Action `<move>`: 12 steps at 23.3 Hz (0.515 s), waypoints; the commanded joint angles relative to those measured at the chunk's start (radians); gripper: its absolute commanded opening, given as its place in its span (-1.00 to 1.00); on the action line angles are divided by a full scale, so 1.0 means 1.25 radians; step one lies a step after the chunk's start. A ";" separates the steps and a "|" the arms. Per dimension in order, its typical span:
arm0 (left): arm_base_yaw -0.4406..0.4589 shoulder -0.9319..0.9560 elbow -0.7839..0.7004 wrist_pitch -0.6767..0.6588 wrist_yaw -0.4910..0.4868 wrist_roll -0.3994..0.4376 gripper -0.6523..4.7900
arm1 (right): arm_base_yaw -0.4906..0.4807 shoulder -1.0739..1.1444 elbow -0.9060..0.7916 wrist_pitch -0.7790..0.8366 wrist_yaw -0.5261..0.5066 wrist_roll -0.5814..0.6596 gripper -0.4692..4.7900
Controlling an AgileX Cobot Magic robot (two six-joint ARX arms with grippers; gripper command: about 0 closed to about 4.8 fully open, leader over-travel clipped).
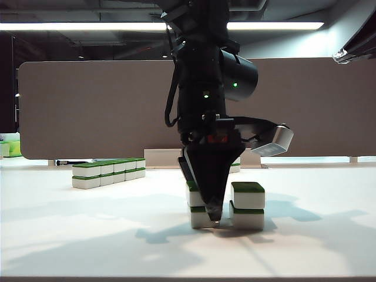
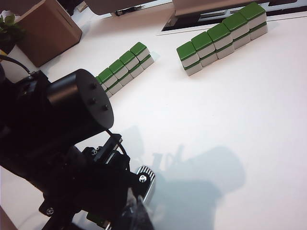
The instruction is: Take a mahjong tile from the mahjong wall and then place it on the table close to you.
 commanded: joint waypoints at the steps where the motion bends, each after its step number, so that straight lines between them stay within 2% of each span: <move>1: -0.002 0.003 -0.001 -0.010 -0.002 -0.032 0.41 | 0.001 -0.002 0.005 0.010 -0.001 -0.002 -0.83; 4: -0.002 0.001 0.000 -0.019 -0.002 -0.032 0.43 | 0.001 -0.002 0.005 0.010 -0.001 -0.002 -0.83; 6: -0.002 0.001 0.005 -0.031 -0.004 -0.032 0.64 | 0.001 -0.002 0.005 0.010 -0.002 -0.002 -0.83; 12: -0.002 -0.002 0.005 -0.024 -0.021 -0.032 0.65 | 0.001 -0.002 0.005 0.010 -0.002 -0.002 -0.83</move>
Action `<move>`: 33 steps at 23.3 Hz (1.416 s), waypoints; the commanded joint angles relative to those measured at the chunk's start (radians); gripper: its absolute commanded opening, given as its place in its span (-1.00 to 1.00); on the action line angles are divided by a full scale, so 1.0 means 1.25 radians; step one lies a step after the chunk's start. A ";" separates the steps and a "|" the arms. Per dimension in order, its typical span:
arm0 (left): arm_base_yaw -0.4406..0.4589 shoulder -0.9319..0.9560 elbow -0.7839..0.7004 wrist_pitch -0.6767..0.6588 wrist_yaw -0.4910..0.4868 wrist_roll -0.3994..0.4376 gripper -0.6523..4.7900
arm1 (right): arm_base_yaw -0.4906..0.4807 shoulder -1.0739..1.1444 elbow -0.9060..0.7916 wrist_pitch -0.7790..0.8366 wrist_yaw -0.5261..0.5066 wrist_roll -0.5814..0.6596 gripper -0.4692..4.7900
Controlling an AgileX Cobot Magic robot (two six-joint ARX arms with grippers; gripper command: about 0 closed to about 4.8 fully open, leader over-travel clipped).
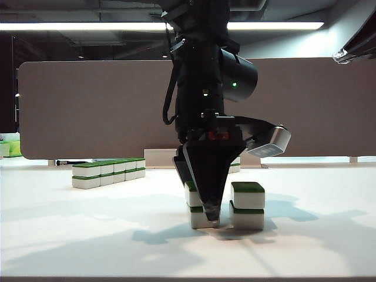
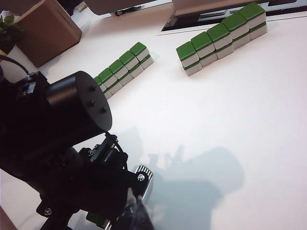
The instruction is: Take a mahjong tile from the mahjong wall and then place it on the table close to you.
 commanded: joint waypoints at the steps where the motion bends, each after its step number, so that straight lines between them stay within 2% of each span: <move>1: -0.001 -0.002 0.001 0.002 -0.027 0.001 0.65 | 0.001 -0.002 0.005 0.010 -0.001 -0.002 -0.83; 3: -0.001 -0.002 0.001 0.002 -0.049 0.001 0.74 | 0.001 -0.002 0.005 0.010 -0.001 -0.002 -0.83; 11: -0.001 -0.004 0.002 -0.004 -0.072 0.000 0.76 | 0.001 -0.002 0.005 0.010 -0.001 -0.002 -0.83; 13: -0.001 -0.004 0.014 -0.027 -0.073 0.000 0.95 | 0.001 -0.002 0.005 0.010 -0.001 -0.002 -0.83; 17: -0.001 -0.004 0.051 -0.069 -0.073 -0.003 0.96 | 0.001 -0.002 0.005 0.010 -0.001 -0.002 -0.83; 19: -0.001 -0.004 0.091 -0.109 -0.075 -0.026 0.96 | 0.001 -0.002 0.005 0.010 -0.001 -0.002 -0.83; 22: 0.000 -0.008 0.124 -0.115 -0.077 -0.058 0.96 | 0.001 -0.002 0.005 0.010 -0.001 -0.002 -0.83; 30: 0.002 -0.041 0.168 -0.115 -0.086 -0.060 0.94 | 0.001 -0.002 0.005 0.010 -0.001 -0.002 -0.83; 31: 0.003 -0.048 0.170 -0.115 -0.099 -0.062 0.90 | 0.001 -0.002 0.005 0.010 -0.001 -0.002 -0.83; 33: 0.005 -0.067 0.170 -0.115 -0.134 -0.073 0.65 | 0.001 -0.002 0.005 0.010 -0.001 -0.002 -0.83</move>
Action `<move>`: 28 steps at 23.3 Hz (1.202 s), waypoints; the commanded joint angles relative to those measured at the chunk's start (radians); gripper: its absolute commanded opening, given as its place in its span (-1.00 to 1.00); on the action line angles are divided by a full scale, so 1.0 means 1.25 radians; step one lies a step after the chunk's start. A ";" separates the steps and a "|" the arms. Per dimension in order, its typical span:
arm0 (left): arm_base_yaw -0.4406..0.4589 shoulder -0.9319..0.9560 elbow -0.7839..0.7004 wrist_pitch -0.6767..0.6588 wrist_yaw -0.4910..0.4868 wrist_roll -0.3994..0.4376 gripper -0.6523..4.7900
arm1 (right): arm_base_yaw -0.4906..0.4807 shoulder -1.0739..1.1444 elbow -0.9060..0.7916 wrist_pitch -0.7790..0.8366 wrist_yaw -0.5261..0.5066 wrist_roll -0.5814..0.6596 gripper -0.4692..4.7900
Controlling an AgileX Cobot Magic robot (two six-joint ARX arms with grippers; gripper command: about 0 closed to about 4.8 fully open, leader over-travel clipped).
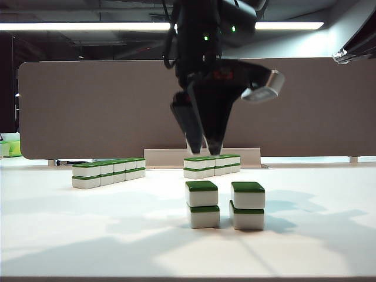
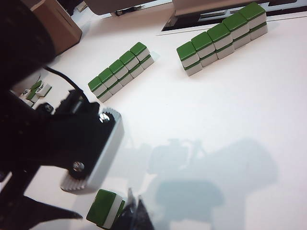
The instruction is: Take a mahjong tile from the mahjong wall and then place it on the table close to you.
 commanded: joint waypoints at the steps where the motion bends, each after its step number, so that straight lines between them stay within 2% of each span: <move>1: 0.004 -0.034 0.004 -0.004 -0.060 -0.017 0.49 | 0.001 -0.002 0.005 0.009 -0.001 -0.002 -0.83; 3: 0.013 -0.059 0.004 -0.004 -0.081 -0.018 0.15 | 0.001 -0.002 0.005 0.010 -0.001 -0.002 -0.83; 7: 0.051 -0.122 0.003 -0.004 -0.073 -0.058 -0.35 | 0.001 -0.002 0.005 0.010 -0.001 -0.002 -0.83; 11: 0.109 -0.185 0.003 -0.004 -0.070 -0.111 -0.50 | 0.001 -0.002 0.005 0.009 -0.001 -0.002 -0.83; 13: 0.146 -0.216 0.003 -0.004 -0.070 -0.147 -0.67 | 0.001 -0.002 0.005 0.010 -0.001 -0.002 -0.83; 16: 0.201 -0.267 0.003 -0.004 -0.060 -0.182 -0.70 | 0.001 -0.002 0.005 0.010 -0.001 -0.002 -0.83; 22: 0.289 -0.359 0.003 -0.004 -0.053 -0.185 -0.70 | 0.001 -0.002 0.005 0.010 -0.001 -0.002 -0.83; 28: 0.316 -0.416 0.003 -0.003 -0.099 -0.191 -0.70 | 0.001 -0.002 0.005 0.010 -0.001 -0.002 -0.83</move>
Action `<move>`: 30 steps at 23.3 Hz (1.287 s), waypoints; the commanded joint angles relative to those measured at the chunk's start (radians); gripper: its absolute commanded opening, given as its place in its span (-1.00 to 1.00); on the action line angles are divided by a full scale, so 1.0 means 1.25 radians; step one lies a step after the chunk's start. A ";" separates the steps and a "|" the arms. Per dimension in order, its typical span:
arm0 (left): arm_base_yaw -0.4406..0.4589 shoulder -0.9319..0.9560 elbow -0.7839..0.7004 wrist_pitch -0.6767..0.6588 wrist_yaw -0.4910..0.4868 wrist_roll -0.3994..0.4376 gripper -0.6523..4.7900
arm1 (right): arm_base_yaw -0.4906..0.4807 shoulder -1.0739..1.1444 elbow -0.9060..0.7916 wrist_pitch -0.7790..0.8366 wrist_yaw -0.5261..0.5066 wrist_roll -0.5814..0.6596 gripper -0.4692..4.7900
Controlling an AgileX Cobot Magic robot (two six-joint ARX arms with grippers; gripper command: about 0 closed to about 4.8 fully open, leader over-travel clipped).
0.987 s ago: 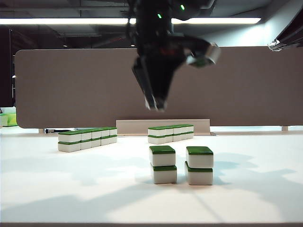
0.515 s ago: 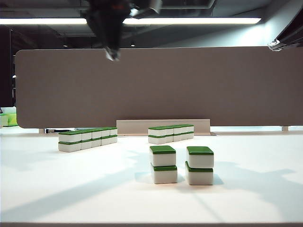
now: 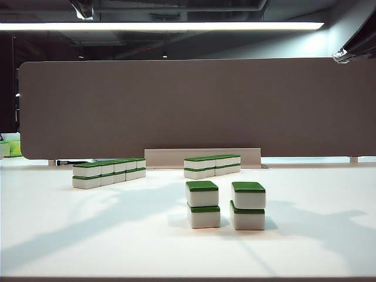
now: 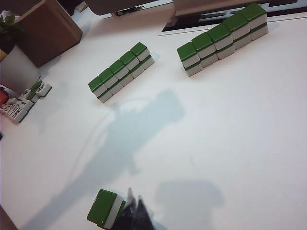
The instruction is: Take a mahjong tile from the mahjong wall and then place it on the table close to you.
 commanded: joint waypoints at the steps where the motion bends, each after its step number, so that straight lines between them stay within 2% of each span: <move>1: -0.001 -0.016 0.002 -0.001 -0.039 -0.009 -0.70 | 0.001 -0.002 0.004 0.010 -0.001 -0.002 -0.82; 6: -0.001 -0.019 0.002 -0.002 -0.067 -0.012 -0.70 | 0.001 -0.002 0.004 0.010 -0.001 -0.002 -0.82; 15: -0.006 -0.019 0.002 0.048 -0.060 -0.022 -0.70 | 0.001 -0.002 0.004 0.010 -0.001 -0.002 -0.83; 22: 0.036 -0.047 -0.047 0.293 -0.061 -0.051 -0.70 | 0.002 -0.002 0.004 0.010 -0.001 -0.002 -0.82; 26: 0.056 -0.156 -0.241 0.566 -0.061 -0.051 -0.70 | 0.004 -0.002 0.004 0.010 -0.001 -0.002 -0.82; 28: 0.058 -0.196 -0.315 0.638 -0.062 -0.051 -0.70 | 0.004 -0.002 0.004 0.010 -0.001 -0.002 -0.83; 30: 0.062 -0.270 -0.436 0.719 -0.061 -0.051 -0.70 | 0.004 -0.002 0.004 0.010 -0.001 -0.002 -0.82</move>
